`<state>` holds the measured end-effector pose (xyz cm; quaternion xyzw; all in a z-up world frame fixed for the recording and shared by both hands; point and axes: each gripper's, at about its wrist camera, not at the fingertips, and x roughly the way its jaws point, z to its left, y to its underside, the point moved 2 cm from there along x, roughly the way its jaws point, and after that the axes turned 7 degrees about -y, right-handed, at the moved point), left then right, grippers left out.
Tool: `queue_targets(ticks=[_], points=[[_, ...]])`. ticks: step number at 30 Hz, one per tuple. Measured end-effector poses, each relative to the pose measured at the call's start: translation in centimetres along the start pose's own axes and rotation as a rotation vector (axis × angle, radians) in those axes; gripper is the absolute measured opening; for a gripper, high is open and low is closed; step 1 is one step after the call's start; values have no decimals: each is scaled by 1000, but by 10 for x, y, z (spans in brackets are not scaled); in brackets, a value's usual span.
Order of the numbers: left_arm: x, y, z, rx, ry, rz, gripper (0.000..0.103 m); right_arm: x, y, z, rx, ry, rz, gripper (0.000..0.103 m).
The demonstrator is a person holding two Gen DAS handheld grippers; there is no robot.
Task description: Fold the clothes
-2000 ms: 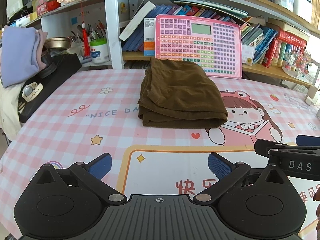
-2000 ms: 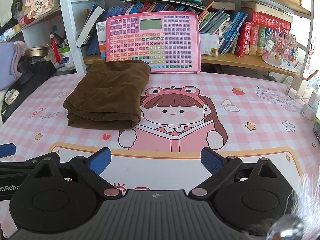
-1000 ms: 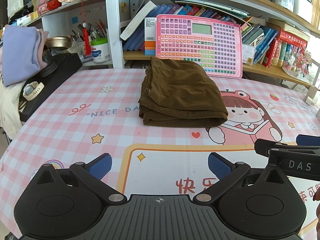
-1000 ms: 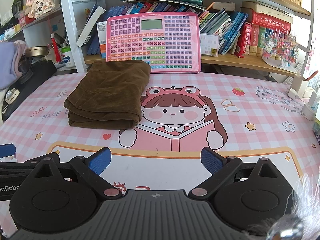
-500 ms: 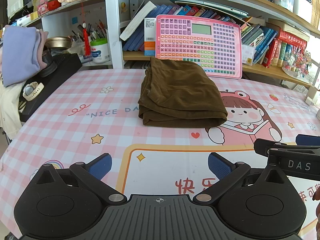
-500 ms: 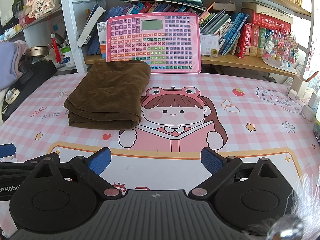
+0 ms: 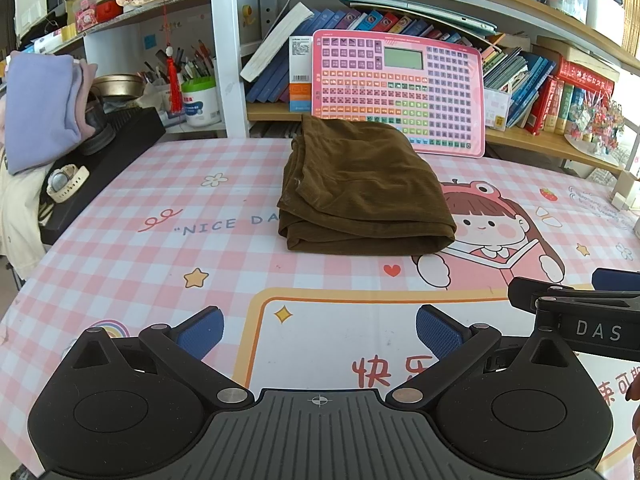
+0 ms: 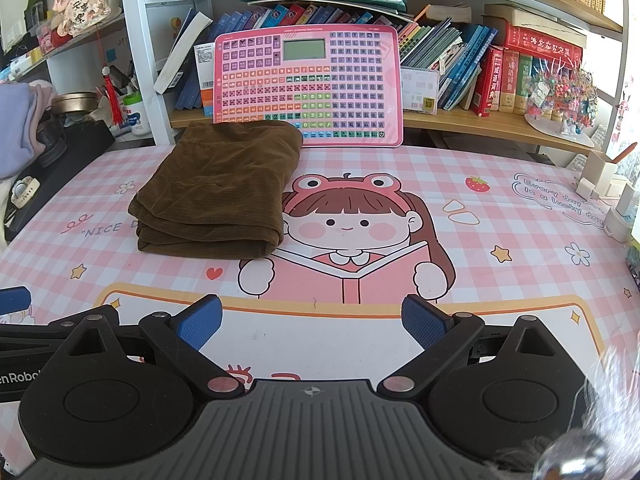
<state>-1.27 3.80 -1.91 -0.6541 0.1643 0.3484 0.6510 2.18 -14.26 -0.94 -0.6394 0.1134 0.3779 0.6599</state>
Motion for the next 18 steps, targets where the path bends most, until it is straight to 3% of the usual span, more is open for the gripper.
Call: queue_targets(ticks=[18], points=[[-2,2,0,-2,-2,-5,103,0,1,1,-1,-3,1,97]])
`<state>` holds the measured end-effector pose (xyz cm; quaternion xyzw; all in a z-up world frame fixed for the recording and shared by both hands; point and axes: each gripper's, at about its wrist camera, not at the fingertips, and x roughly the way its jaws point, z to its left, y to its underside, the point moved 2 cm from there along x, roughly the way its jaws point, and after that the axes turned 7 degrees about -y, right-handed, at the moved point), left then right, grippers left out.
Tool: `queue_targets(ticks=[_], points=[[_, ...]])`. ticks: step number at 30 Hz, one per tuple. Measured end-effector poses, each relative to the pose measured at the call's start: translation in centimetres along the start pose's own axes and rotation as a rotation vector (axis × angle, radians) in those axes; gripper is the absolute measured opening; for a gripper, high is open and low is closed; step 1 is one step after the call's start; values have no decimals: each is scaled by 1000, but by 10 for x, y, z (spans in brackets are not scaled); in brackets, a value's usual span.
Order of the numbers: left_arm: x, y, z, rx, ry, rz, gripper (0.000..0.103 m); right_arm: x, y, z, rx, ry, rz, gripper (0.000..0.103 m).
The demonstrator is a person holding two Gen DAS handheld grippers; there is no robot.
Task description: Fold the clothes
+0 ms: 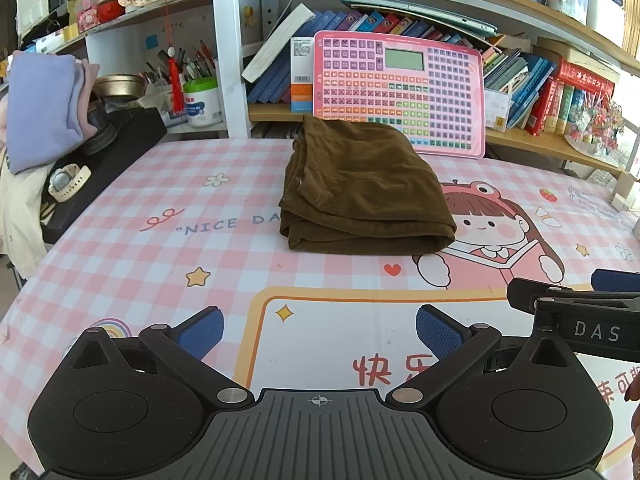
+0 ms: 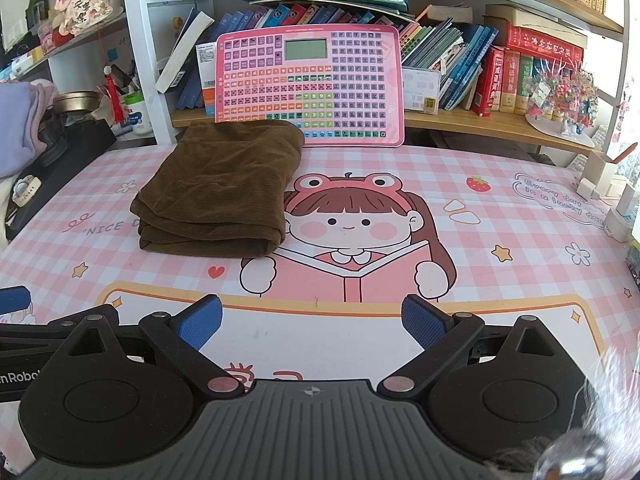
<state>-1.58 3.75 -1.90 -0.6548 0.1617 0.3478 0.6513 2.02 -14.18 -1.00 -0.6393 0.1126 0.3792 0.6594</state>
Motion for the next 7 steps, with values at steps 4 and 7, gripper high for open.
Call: queue_targets(ticks=[4,7], points=[[-1,0,0,0,2,-2,103,0,0,0,0,1,0,97],[-1,0,0,1,3,-3,103,-1,1,0,-1,2,0,97]])
